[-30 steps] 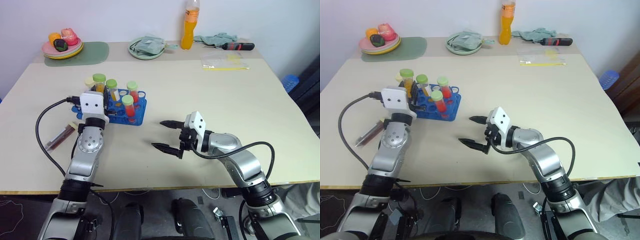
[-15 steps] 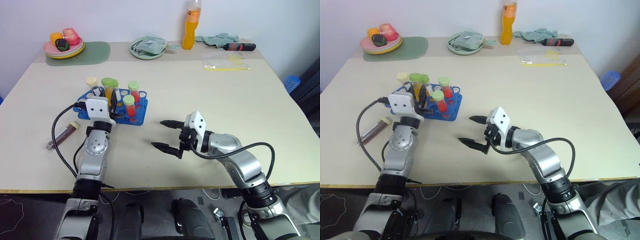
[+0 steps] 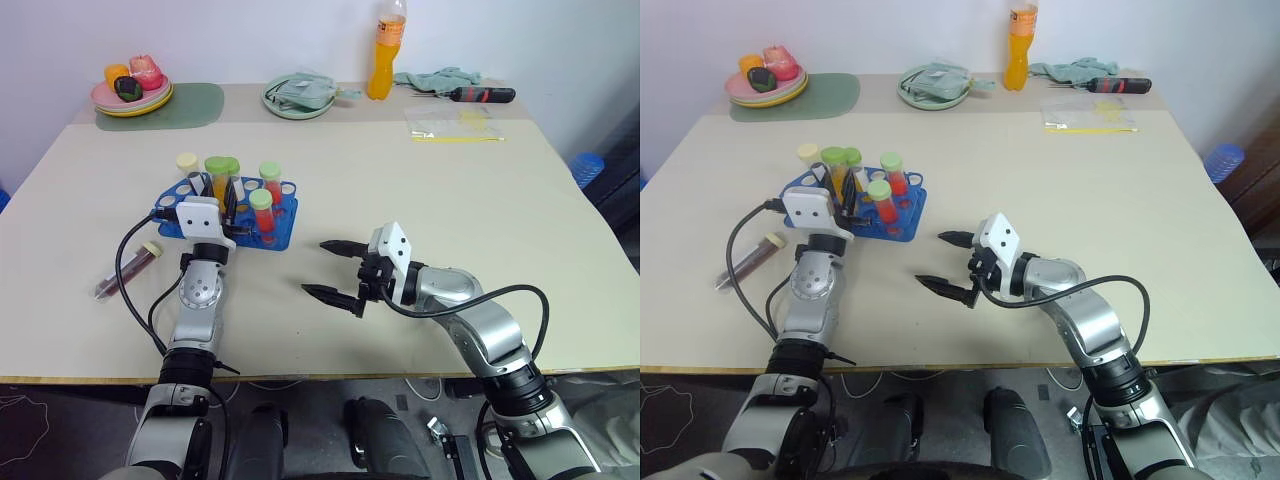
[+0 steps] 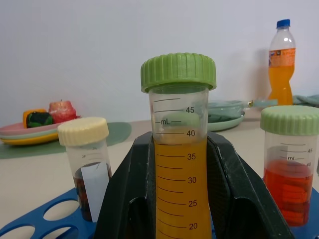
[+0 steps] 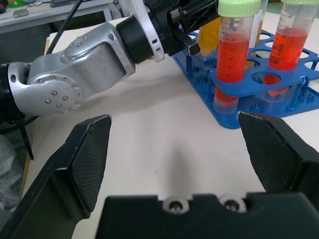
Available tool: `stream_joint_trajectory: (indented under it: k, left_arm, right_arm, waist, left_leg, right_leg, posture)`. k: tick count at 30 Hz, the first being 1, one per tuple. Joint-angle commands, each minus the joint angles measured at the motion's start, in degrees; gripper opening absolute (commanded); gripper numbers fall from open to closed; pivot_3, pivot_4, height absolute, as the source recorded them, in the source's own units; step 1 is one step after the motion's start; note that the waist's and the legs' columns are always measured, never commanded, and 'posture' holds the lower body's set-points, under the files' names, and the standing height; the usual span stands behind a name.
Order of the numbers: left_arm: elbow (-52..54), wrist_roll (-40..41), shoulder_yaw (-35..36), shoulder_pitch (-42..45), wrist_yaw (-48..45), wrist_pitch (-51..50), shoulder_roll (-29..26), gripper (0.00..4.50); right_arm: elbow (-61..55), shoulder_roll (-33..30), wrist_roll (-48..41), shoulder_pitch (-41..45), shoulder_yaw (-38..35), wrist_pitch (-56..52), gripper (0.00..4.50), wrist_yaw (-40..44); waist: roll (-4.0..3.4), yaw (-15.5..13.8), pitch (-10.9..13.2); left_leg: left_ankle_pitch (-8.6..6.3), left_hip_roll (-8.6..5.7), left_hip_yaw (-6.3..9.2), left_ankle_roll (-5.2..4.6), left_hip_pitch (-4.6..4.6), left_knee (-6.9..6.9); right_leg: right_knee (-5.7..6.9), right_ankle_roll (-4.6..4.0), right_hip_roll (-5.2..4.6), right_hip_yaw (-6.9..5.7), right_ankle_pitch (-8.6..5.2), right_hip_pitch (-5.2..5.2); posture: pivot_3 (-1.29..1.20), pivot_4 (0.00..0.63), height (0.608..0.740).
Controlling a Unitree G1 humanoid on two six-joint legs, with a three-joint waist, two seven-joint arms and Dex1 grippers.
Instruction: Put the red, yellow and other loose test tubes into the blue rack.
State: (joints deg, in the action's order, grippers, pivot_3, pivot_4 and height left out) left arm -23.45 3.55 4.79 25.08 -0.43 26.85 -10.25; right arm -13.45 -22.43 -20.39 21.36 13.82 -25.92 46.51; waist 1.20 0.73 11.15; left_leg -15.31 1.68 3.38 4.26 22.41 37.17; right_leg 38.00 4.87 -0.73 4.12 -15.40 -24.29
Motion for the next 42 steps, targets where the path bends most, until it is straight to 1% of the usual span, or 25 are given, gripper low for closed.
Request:
stream_joint_trajectory:
  k: [1, 3, 5, 7, 8, 9, 11, 13, 15, 17, 19, 20, 23, 25, 26, 27, 28, 30, 32, 33, 35, 37, 39, 42]
  left_arm:
    - [-1.05, -1.29, 0.36, 0.48, 0.36, 2.74, 0.56, 0.81]
    - [-1.14, -0.58, 0.58, 0.14, -0.62, 2.6, 0.68, 0.81]
    - [0.04, 0.88, 0.83, -0.62, -2.25, 1.71, 0.7, 1.8]
    - [2.09, 0.97, 1.67, -1.46, -1.6, 1.02, 0.61, 2.72]
    - [4.04, 1.57, 2.38, -2.16, -1.32, 0.03, 0.44, 3.29]
    - [6.26, 2.63, 2.96, -2.95, -1.6, -1.32, 0.19, 3.74]
    - [10.55, 4.34, 3.88, -4.52, -2.13, -3.93, -0.16, 3.74]
    - [19.76, 6.19, 5.88, -7.8, -2.44, -8.19, -2.06, 3.74]
    - [29.41, 9.95, 7.99, -11.24, -3.78, -13.94, -4.71, 3.74]
    - [36.7, 13.14, 10.22, -13.32, -4.05, -19.82, -7.23, 3.74]
    - [42.81, 17.28, 14.2, -14.6, -3.21, -27.34, -10.61, 3.74]
    - [45.62, 19.85, 17.5, -15.06, -2.87, -31.68, -13.45, 3.74]
    - [50.34, 30.07, 25.43, -16.71, -4.76, -43.92, -21.6, 4.47]
    - [50.56, 35.86, 28.72, -17.77, -4.11, -53.7, -25.82, 4.47]
    - [50.38, 36.39, 29.4, -18.79, -4.9, -58.19, -29.05, 4.47]
    - [49.76, 37.58, 30.25, -20.38, -5.16, -64.96, -32.74, 4.47]
    - [48.29, 37.28, 30.22, -22.38, -7.24, -71.81, -38.35, 4.47]
    - [44.3, 42.1, 31.27, -23.49, -11.29, -83.74, -45.52, 4.47]
    - [40.44, 43.96, 29.53, -23.0, -17.27, -88.67, -51.04, 4.47]
    - [38.22, 43.09, 27.58, -22.08, -19.03, -90.18, -53.67, 4.47]
    - [34.01, 41.62, 21.51, -19.99, -23.22, -94.61, -60.05, 4.47]
    - [31.14, 38.94, 15.65, -18.4, -29.42, -92.12, -64.34, 4.47]
    - [26.15, 33.78, 6.85, -13.17, -34.78, -87.58, -66.91, 4.47]
    - [19.31, 27.01, -3.46, -4.85, -40.28, -84.92, -67.23, 4.47]
  right_arm:
    - [-2.92, 0.28, -0.79, 0.37, -0.91, 0.29, 4.5, -0.11]
    - [-2.96, 0.27, -0.88, 0.41, -0.93, 0.28, 4.5, -0.12]
    - [-3.06, 0.32, -1.01, 0.44, -0.91, 0.19, 4.5, -0.14]
    - [-3.16, 0.39, -1.13, 0.47, -0.86, 0.1, 4.5, -0.15]
    - [-3.24, 0.42, -1.15, 0.47, -0.83, 0.08, 4.5, -0.15]
    - [-3.27, 0.44, -1.17, 0.49, -0.82, 0.07, 4.5, -0.15]
    - [-3.54, 0.48, -1.21, 0.43, -0.8, -0.03, 4.5, -0.25]
    - [-3.57, 0.58, -1.37, 0.46, -0.92, -0.17, 4.5, -0.39]
    - [-3.62, 0.67, -1.66, 0.35, -0.99, -0.41, 4.5, -0.46]
    - [-3.82, 0.62, -1.9, 0.15, -1.01, -0.56, 4.5, -0.47]
    - [-3.85, 0.53, -2.04, 0.05, -1.11, -0.58, 4.5, -0.38]
    - [-3.75, 0.49, -2.13, 0.04, -1.18, -0.56, 4.5, -0.29]
    - [-3.42, 0.62, -2.51, 0.08, -1.18, -0.77, 4.5, 0.02]
    - [-3.21, 0.81, -2.73, 0.17, -1.02, -0.96, 4.5, 0.28]
    - [-3.06, 0.9, -2.77, 0.27, -0.92, -0.97, 4.5, 0.47]
    - [-2.87, 0.99, -2.74, 0.42, -0.79, -0.87, 4.5, 0.67]
    - [-2.57, 1.11, -2.66, 0.68, -0.64, -0.72, 4.5, 0.88]
    - [-2.01, 1.38, -2.49, 1.13, -0.41, -0.46, 4.5, 1.25]
    - [-1.63, 1.65, -2.4, 1.48, -0.12, -0.35, 4.5, 1.67]
    - [-1.4, 1.78, -2.31, 1.65, 0.02, -0.27, 4.5, 1.88]
    - [-1.03, 1.92, -2.02, 1.97, 0.22, 0.12, 4.5, 2.16]
    - [-0.62, 2.08, -1.71, 2.37, 0.29, 0.47, 4.5, 2.2]
    - [-0.5, 1.98, -1.3, 2.34, 0.21, 0.98, 4.5, 2.18]
    - [-0.86, 1.92, -0.86, 1.77, 0.08, 1.38, 4.5, 1.75]
  waist:
    - [0.0, 0.03, 0.0]
    - [0.0, 0.04, 0.0]
    - [0.0, 0.05, 0.0]
    - [0.0, 0.08, 0.0]
    - [0.0, 0.21, 0.0]
    - [0.0, 0.37, 0.0]
    - [0.0, 0.47, 0.0]
    - [0.0, 0.65, 0.0]
    - [0.0, 0.88, 0.0]
    - [0.0, 0.84, 0.0]
    - [0.0, 0.69, 0.0]
    - [0.0, 0.63, 0.0]
    - [0.0, 0.71, 0.0]
    - [0.0, 0.79, 0.0]
    - [-0.02, 0.84, 0.0]
    - [0.01, 0.84, 0.01]
    - [0.02, 0.98, 0.0]
    - [0.05, 1.48, 0.03]
    - [0.03, 1.89, 0.05]
    - [0.03, 1.88, 0.05]
    - [0.04, 1.91, 0.05]
    - [0.01, 1.95, 0.09]
    - [-0.02, 1.82, 0.1]
    - [0.01, 1.82, 0.08]
  left_leg:
    - [0.0, 0.0, 0.0, 0.0, 0.0, 0.0]
    - [0.0, 0.0, 0.01, 0.0, 0.0, 0.0]
    - [0.0, 0.0, 0.01, 0.0, 0.0, 0.0]
    - [0.0, 0.0, 0.01, 0.0, 0.0, 0.0]
    - [0.0, 0.0, 0.01, 0.0, 0.0, 0.0]
    - [0.0, 0.01, 0.01, 0.0, 0.0, 0.0]
    - [0.0, 0.03, 0.02, -0.01, -0.02, -0.01]
    - [0.0, 0.05, 0.04, 0.0, -0.03, -0.02]
    - [0.0, 0.07, 0.03, -0.01, -0.03, -0.02]
    - [0.0, 0.09, 0.06, -0.01, -0.03, -0.02]
    - [0.0, 0.08, 0.05, 0.0, -0.03, 0.0]
    - [0.0, 0.07, 0.06, 0.0, -0.02, 0.01]
    - [-0.01, 0.08, 0.06, -0.01, -0.03, 0.01]
    - [-0.01, 0.09, 0.05, -0.01, -0.04, 0.0]
    - [-0.01, 0.09, 0.05, -0.01, -0.05, 0.0]
    - [-0.01, 0.07, 0.04, -0.01, -0.06, 0.0]
    - [-0.01, 0.08, 0.05, -0.01, -0.05, 0.0]
    - [-0.01, 0.08, 0.07, -0.02, -0.04, -0.03]
    - [-0.01, 0.09, 0.07, -0.02, -0.05, -0.05]
    - [-0.01, 0.09, 0.06, -0.02, -0.06, -0.07]
    - [-0.01, 0.1, 0.07, -0.02, -0.05, -0.08]
    - [-0.01, 0.1, 0.07, -0.02, -0.04, -0.09]
    - [-0.01, 0.1, 0.0, -0.02, -0.05, -0.14]
    - [-0.01, 0.09, 0.0, -0.01, -0.02, -0.16]
  right_leg:
    - [0.0, 0.0, 0.0, 0.0, 0.0, 0.0]
    - [0.0, 0.0, 0.0, -0.01, 0.0, 0.0]
    - [0.0, 0.0, 0.0, -0.01, 0.0, 0.0]
    - [0.0, 0.0, 0.0, 0.0, 0.0, 0.0]
    - [0.0, 0.0, 0.0, 0.0, 0.0, 0.0]
    - [0.0, 0.0, 0.01, 0.0, 0.0, 0.0]
    - [0.03, 0.0, 0.03, 0.0, 0.0, 0.0]
    - [0.05, 0.0, 0.05, -0.01, 0.0, 0.0]
    - [0.06, 0.0, 0.06, 0.01, 0.0, -0.01]
    - [0.09, -0.01, 0.05, -0.01, 0.0, -0.01]
    - [0.1, -0.01, 0.04, -0.01, 0.0, -0.01]
    - [0.09, -0.01, 0.04, -0.02, 0.0, 0.0]
    - [0.1, -0.01, 0.06, -0.03, -0.01, -0.01]
    - [0.1, -0.02, 0.07, -0.02, -0.01, -0.01]
    - [0.1, -0.02, 0.06, -0.02, -0.01, 0.0]
    - [0.1, -0.02, 0.05, -0.02, -0.01, 0.0]
    - [0.09, -0.02, 0.07, -0.03, -0.02, 0.0]
    - [0.1, -0.03, 0.09, -0.05, -0.03, -0.02]
    - [0.11, -0.05, 0.09, -0.07, -0.04, -0.03]
    - [0.09, -0.06, 0.09, -0.06, -0.04, -0.03]
    - [0.09, -0.09, 0.11, -0.1, -0.07, -0.06]
    - [0.08, -0.1, 0.11, -0.09, -0.07, -0.08]
    - [0.05, -0.1, 0.09, -0.06, -0.07, -0.1]
    - [0.07, -0.11, 0.1, -0.08, -0.08, -0.13]
  posture:
    - [0.0, 0.15, 0.74]
    - [0.0, 0.15, 0.74]
    - [0.0, 0.15, 0.74]
    - [0.0, 0.15, 0.74]
    - [0.0, 0.15, 0.74]
    - [0.0, 0.15, 0.74]
    - [0.0, 0.15, 0.74]
    - [0.0, 0.15, 0.74]
    - [0.0, 0.15, 0.74]
    - [0.0, 0.15, 0.74]
    - [0.0, 0.15, 0.74]
    - [0.0, 0.15, 0.74]
    - [0.0, 0.15, 0.74]
    - [0.0, 0.15, 0.74]
    - [0.0, 0.15, 0.74]
    - [0.0, 0.15, 0.74]
    - [0.0, 0.15, 0.74]
    - [0.0, 0.15, 0.74]
    - [0.0, 0.15, 0.74]
    - [0.0, 0.15, 0.74]
    - [0.0, 0.15, 0.74]
    - [0.0, 0.15, 0.74]
    - [0.0, 0.15, 0.74]
    - [0.0, 0.15, 0.74]
